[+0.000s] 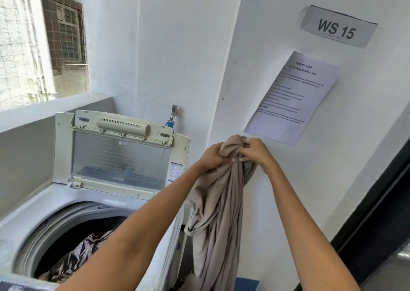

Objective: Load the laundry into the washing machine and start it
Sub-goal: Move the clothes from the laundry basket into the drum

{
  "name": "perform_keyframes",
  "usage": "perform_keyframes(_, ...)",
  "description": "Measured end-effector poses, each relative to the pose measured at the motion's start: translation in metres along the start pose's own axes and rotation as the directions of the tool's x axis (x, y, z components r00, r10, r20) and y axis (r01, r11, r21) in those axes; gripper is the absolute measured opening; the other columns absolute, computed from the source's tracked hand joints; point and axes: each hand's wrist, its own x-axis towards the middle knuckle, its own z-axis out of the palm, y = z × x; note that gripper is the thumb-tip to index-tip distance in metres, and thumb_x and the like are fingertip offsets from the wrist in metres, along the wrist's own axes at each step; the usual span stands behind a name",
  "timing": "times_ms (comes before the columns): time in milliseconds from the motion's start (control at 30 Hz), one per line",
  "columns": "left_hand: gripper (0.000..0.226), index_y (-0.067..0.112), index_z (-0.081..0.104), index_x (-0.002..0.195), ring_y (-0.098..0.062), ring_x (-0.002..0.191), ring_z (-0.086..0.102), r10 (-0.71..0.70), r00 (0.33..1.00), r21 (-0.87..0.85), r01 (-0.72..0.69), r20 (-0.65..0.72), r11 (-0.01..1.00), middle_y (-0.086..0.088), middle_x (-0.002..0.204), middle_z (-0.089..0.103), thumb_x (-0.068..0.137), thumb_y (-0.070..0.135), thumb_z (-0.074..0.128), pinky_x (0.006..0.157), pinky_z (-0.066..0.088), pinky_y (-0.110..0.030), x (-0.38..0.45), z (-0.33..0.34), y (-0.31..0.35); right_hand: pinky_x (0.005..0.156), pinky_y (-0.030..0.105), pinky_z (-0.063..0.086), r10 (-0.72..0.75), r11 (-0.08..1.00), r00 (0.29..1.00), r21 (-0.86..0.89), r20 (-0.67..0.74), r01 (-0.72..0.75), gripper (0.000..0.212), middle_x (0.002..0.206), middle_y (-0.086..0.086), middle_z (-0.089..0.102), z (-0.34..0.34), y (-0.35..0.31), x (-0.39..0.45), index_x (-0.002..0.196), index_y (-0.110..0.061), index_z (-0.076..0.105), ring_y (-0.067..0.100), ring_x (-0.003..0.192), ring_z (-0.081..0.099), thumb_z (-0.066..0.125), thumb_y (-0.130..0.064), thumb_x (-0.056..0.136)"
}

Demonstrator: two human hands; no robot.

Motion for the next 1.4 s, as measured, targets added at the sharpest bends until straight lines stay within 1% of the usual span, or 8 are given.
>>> perform_keyframes(133,0.04,0.014,0.068,0.092,-0.029,0.093,0.065,0.018,0.969,0.091,0.004,-0.246,0.996,-0.011,0.094,0.072,0.069,0.046,0.062,0.074,0.047,-0.035,0.003,-0.004,0.003,0.075,0.021,0.054,-0.032,0.959,0.999,0.283,0.007,0.029,0.039,0.119,0.015,0.059,0.01,0.037,-0.022,0.117,-0.013,0.054,0.015,0.089,0.06,0.065,0.002,0.083)
perform_keyframes(367,0.018,0.015,0.063,0.067,-0.008,0.065,0.057,0.003,0.929,-0.208,-0.086,-0.371,0.974,0.0,0.068,0.068,0.08,0.025,0.068,0.064,0.049,-0.034,0.007,-0.025,0.039,0.108,0.04,0.04,0.052,0.998,0.992,0.021,0.118,-0.055,0.109,0.141,-0.004,0.048,0.089,0.145,-0.039,0.143,-0.023,0.034,0.016,0.129,0.047,0.081,-0.065,0.053)
perform_keyframes(567,0.021,0.008,0.07,0.085,-0.015,0.079,0.064,-0.011,0.881,-0.256,-0.125,-0.473,0.959,-0.007,0.083,0.073,0.078,0.028,0.07,0.076,0.056,-0.039,0.01,-0.061,0.06,0.082,0.042,0.055,0.227,0.97,0.971,-0.103,0.076,-0.219,0.028,0.082,0.004,0.069,0.117,0.144,-0.044,0.096,-0.02,0.064,0.024,0.083,0.068,0.054,-0.046,0.091)
perform_keyframes(733,0.02,0.009,0.065,0.102,-0.014,0.083,0.062,-0.064,0.867,-0.264,-0.08,-0.494,0.961,-0.003,0.092,0.066,0.083,0.013,0.068,0.066,0.052,-0.011,0.005,-0.1,0.051,0.078,0.037,0.045,0.235,0.961,0.92,-0.067,-0.315,-0.269,0.039,0.105,0.028,0.064,0.062,0.091,-0.019,0.099,0.003,0.064,0.04,0.101,0.06,0.042,-0.029,0.098)
perform_keyframes(867,0.058,0.016,0.063,0.112,-0.025,0.1,0.063,-0.13,0.84,-0.08,0.103,-0.528,0.991,-0.005,0.107,0.068,0.068,0.052,0.069,0.089,0.052,-0.041,0.005,-0.126,0.03,0.074,0.04,0.041,0.023,0.99,0.864,-0.107,-0.504,-0.089,0.031,0.11,0.03,0.061,-0.005,0.015,0.009,0.095,0.004,0.061,0.042,0.101,0.058,0.041,-0.019,0.096)
perform_keyframes(1000,0.081,0.014,0.064,0.113,-0.028,0.104,0.063,-0.081,0.812,0.055,0.137,-0.577,0.989,-0.01,0.11,0.068,0.06,0.075,0.059,0.089,0.051,-0.04,-0.002,-0.172,0.052,0.067,0.036,0.03,-0.144,0.989,0.734,-0.085,-0.663,0.118,0.03,0.104,0.029,0.062,-0.065,-0.068,0.025,0.087,-0.001,0.059,0.04,0.096,0.057,0.039,-0.021,0.098)
perform_keyframes(1200,0.075,0.016,0.069,0.094,-0.02,0.096,0.066,0.054,0.729,0.121,0.04,-0.682,0.992,-0.004,0.098,0.071,0.054,0.079,0.061,0.083,0.054,-0.034,-0.031,-0.273,0.111,0.063,0.033,0.026,-0.276,0.961,0.76,-0.177,-0.588,0.212,0.031,0.078,0.018,0.046,-0.076,-0.119,0.051,0.065,-0.011,0.041,0.026,0.077,0.047,0.043,-0.024,0.094)
perform_keyframes(1400,0.036,0.016,0.062,0.1,-0.005,0.079,0.06,0.017,0.74,0.033,0.008,-0.673,0.999,0.003,0.093,0.063,0.08,0.044,0.071,0.064,0.049,-0.008,-0.074,-0.319,0.119,0.061,0.032,0.029,-0.24,0.968,0.888,-0.027,-0.392,0.25,0.036,0.066,0.011,0.048,0.003,-0.109,0.059,0.056,-0.016,0.038,0.022,0.069,0.048,0.045,-0.026,0.09)
